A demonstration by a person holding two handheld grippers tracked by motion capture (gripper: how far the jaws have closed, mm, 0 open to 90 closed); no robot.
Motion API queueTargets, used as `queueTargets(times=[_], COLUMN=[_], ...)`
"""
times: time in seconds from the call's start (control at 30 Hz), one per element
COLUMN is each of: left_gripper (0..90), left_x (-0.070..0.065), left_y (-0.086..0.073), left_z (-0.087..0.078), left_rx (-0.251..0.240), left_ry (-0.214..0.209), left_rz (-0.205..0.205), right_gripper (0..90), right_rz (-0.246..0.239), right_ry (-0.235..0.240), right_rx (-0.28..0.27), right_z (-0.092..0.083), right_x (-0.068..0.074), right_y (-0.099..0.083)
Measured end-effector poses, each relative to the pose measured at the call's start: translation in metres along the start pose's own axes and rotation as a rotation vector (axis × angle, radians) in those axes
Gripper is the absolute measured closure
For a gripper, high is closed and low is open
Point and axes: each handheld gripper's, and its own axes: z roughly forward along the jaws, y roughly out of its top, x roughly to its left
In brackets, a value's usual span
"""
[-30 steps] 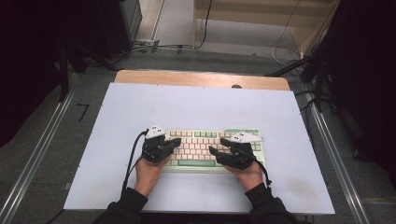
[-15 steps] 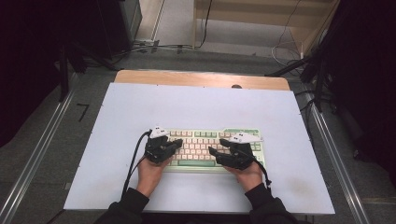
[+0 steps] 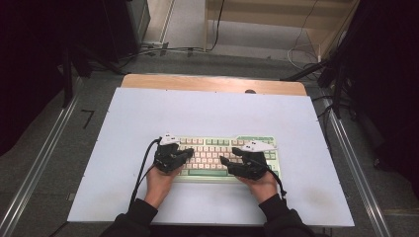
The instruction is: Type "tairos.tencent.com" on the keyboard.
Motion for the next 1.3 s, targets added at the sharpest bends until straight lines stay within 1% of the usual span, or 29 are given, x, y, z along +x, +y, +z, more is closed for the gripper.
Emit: queueTargets(times=[0.03,0.07,0.13,0.17,0.2,0.27,0.37,0.6,0.83,0.93,1.1,1.2,1.3], left_gripper=[89.5,84.5,72.3,64.4,57.9,50.0,44.7,41.3,41.1,41.0,41.0,40.8,39.7], left_x=[0.000,0.000,0.001,0.000,0.001,0.001,0.003,0.005,0.006,0.007,0.007,0.008,0.009], left_y=[0.001,0.002,0.003,0.003,0.004,0.004,0.005,0.005,0.004,0.004,0.003,0.004,0.004], left_z=[-0.002,-0.005,-0.011,-0.014,-0.016,-0.020,-0.025,-0.028,-0.028,-0.029,-0.029,-0.030,-0.031], left_rx=[-0.011,-0.026,-0.058,-0.075,-0.083,-0.094,-0.101,-0.110,-0.105,-0.110,-0.106,-0.117,-0.121], left_ry=[-0.002,-0.005,0.004,0.008,0.015,0.027,0.031,0.049,0.063,0.064,0.066,0.066,0.074], left_rz=[-0.002,-0.002,-0.001,-0.006,-0.002,-0.003,-0.013,-0.023,-0.023,-0.029,-0.033,-0.037,-0.032], right_gripper=[39.0,39.0,39.0,39.0,38.9,38.9,39.0,39.0,39.0,39.0,39.0,39.1,39.8], right_rz=[0.000,0.003,0.005,0.006,0.007,0.005,0.001,-0.001,-0.007,-0.005,-0.015,-0.016,-0.017], right_ry=[0.000,0.001,-0.001,-0.001,-0.002,-0.002,-0.001,0.011,0.016,0.019,0.025,0.029,0.031], right_rx=[-0.002,-0.004,-0.006,-0.004,-0.003,-0.004,-0.003,-0.009,-0.011,-0.007,-0.009,-0.005,-0.008], right_z=[0.000,-0.001,-0.002,-0.002,-0.001,-0.001,0.000,0.000,0.000,0.000,0.001,0.002,0.004], right_x=[0.000,0.000,-0.001,-0.001,-0.001,-0.001,0.000,0.001,0.002,0.002,0.004,0.005,0.007], right_y=[0.000,0.000,0.000,0.000,0.000,0.000,0.000,0.000,0.000,0.000,0.000,0.000,0.000])
